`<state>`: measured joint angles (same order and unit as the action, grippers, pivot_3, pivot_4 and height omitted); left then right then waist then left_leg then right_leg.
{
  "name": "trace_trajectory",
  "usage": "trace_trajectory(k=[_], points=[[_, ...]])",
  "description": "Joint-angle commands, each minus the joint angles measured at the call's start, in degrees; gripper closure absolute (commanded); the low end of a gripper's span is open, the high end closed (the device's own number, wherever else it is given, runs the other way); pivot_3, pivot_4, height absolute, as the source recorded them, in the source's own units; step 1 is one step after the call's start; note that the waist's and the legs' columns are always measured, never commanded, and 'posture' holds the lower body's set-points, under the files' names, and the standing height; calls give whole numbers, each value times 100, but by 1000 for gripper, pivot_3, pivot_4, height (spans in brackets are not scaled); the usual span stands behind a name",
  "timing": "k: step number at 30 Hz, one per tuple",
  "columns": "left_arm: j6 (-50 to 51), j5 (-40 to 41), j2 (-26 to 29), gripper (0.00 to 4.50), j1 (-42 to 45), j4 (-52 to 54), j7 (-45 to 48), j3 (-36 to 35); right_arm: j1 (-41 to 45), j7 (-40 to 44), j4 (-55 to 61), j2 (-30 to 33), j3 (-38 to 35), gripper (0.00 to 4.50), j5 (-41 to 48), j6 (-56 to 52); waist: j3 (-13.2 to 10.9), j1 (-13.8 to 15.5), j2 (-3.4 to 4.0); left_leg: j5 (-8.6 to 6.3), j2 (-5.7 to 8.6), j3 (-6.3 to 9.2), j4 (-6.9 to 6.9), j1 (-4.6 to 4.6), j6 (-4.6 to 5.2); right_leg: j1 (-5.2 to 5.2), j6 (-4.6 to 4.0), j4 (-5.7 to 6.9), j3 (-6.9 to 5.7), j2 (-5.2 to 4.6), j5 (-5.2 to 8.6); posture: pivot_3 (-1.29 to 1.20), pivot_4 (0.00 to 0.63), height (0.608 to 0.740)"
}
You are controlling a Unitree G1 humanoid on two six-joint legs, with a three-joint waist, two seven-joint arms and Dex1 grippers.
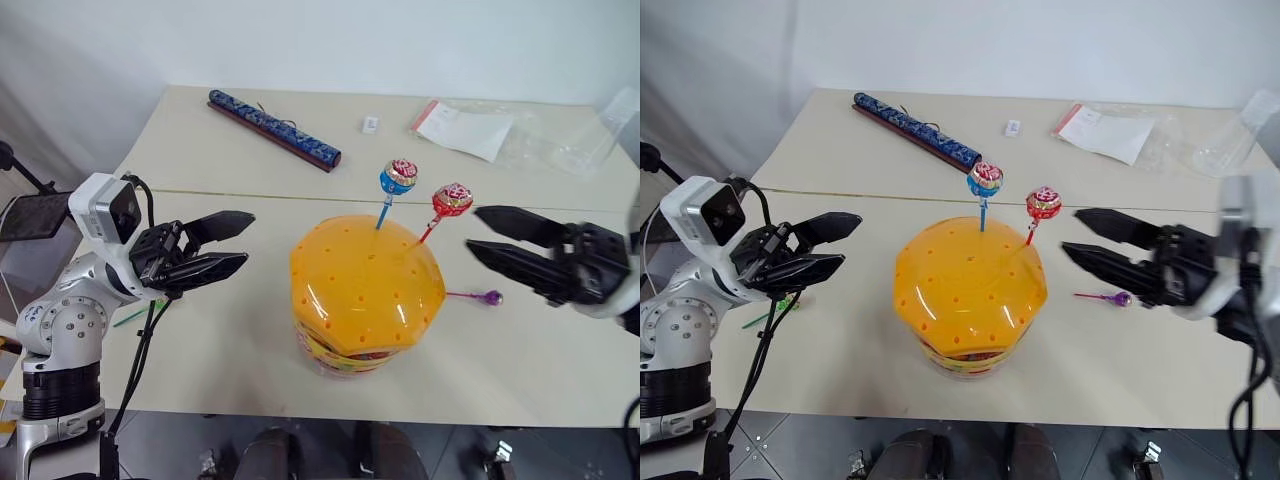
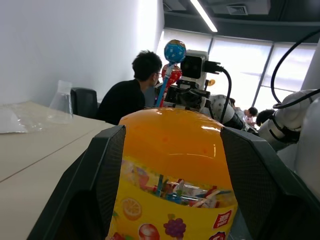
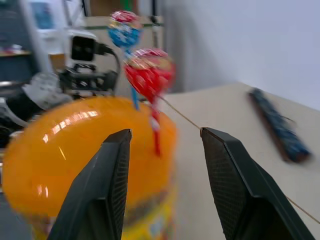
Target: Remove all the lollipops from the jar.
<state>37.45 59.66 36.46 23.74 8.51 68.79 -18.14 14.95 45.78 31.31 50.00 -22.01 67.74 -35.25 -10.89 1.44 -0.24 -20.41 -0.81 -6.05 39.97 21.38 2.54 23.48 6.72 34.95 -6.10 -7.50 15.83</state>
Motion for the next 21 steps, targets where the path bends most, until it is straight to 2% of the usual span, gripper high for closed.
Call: trace_trajectory(k=[1, 3, 6, 11, 15, 18, 21], points=[[-69, 96, -23, 1290, -28, 125, -41, -126, 244, -279, -20, -75, 214, 2217, 34, -146, 0, 4, 0, 0, 4, 4, 0, 6, 1, 2, 0, -2, 0, -1, 0, 0, 150, 740], [-84, 108, -42, 1290, -57, 164, -82, -143, 340, -256, 2, -130, 298, 2217, 181, -223, 0, -4, 0, -3, 8, 5, 0, 9, 6, 1, 0, -5, -5, -1, 0, 0, 150, 740], [-94, 119, -54, 1290, -83, 196, -112, -161, 419, -284, 12, -175, 340, 2776, 384, -357, 0, -14, 0, -4, 8, 1, 0, 10, 9, 2, 2, -6, -23, 2, -1, 0, 150, 740], [-116, 145, -71, 1290, -76, 229, -151, -171, 403, -170, -103, -161, 231, 4445, 313, -368, 0, -11, 0, -2, 6, -4, 6, 9, 12, 0, 3, -4, -38, 5, -1, 0, 150, 740], [-101, 220, -79, 1290, 21, 248, -140, -157, 521, -186, -394, -222, -436, 4483, 815, -204, 0, -10, 0, -2, 6, -7, 5, 9, 12, 2, 3, -4, -36, 5, -1, 0, 150, 740], [-67, 243, -12, 1290, 68, 324, -37, -84, 312, -622, -752, 24, -1094, 4483, 1363, -551, 0, 6, 0, -2, 7, -3, 5, 10, 13, 0, 3, -4, -38, 4, -2, 0, 150, 740], [-78, 193, 65, 1290, 210, 405, 75, -2, -142, -521, -1650, 495, -1785, 4483, 765, -698, 0, 24, -3, -3, 11, 0, 7, 13, 17, -3, 5, -6, -38, 1, -3, 0, 150, 740]])
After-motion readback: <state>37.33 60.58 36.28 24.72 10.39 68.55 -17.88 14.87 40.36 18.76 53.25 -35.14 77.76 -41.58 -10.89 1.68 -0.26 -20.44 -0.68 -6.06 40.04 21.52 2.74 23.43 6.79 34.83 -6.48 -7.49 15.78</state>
